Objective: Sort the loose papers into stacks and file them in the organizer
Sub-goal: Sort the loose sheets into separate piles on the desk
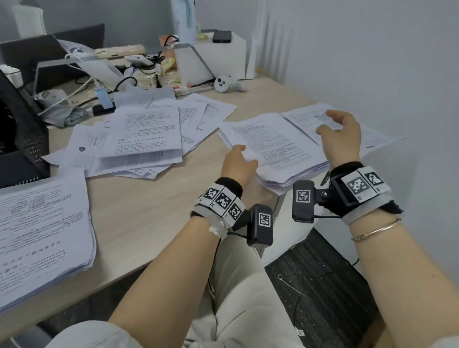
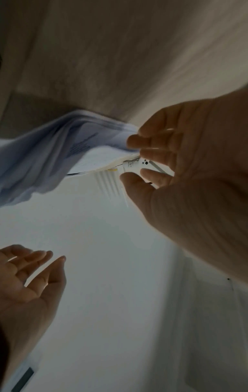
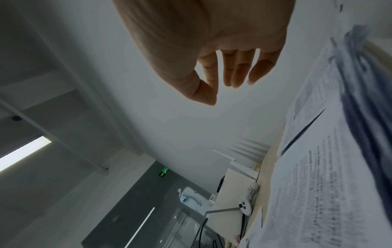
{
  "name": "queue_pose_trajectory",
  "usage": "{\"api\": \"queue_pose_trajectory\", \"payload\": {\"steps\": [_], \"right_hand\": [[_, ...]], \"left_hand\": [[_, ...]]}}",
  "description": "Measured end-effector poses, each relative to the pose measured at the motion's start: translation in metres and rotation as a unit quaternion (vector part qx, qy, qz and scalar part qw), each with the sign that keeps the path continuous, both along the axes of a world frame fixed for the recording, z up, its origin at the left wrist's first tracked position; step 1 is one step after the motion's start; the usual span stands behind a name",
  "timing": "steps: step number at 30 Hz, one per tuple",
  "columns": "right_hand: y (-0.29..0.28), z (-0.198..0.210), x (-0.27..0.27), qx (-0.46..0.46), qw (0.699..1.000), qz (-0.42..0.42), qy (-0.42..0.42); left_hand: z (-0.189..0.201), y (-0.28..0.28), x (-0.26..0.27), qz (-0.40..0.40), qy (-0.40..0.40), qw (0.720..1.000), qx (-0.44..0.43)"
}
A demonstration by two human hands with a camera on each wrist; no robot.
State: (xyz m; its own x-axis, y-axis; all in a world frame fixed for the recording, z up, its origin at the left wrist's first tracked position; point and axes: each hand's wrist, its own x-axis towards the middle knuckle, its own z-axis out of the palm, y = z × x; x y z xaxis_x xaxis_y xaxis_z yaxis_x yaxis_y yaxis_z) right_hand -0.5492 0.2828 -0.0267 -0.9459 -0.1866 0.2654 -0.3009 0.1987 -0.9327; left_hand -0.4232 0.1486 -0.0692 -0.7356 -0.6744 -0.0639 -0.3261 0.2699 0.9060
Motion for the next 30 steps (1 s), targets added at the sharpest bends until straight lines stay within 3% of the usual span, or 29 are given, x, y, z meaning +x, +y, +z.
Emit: {"api": "queue_pose_trajectory", "payload": {"steps": [7,18,24,30], "right_hand": [[-0.05,0.006,0.038,0.023,0.995,0.101,-0.003],[-0.153,-0.013,0.11,0.135,0.95,0.282,-0.025],[-0.203,-0.02,0.147,0.242,0.893,0.379,-0.018],[-0.22,-0.023,0.151,0.324,0.853,0.41,0.003]], "left_hand": [[0.015,-0.034,0.041,0.017,-0.002,1.0,-0.017],[0.033,-0.121,0.124,0.174,0.037,0.984,0.032],[0.031,-0.153,0.158,0.239,0.022,0.967,0.079],[0.028,-0.166,0.168,0.254,0.019,0.961,0.103]]}}
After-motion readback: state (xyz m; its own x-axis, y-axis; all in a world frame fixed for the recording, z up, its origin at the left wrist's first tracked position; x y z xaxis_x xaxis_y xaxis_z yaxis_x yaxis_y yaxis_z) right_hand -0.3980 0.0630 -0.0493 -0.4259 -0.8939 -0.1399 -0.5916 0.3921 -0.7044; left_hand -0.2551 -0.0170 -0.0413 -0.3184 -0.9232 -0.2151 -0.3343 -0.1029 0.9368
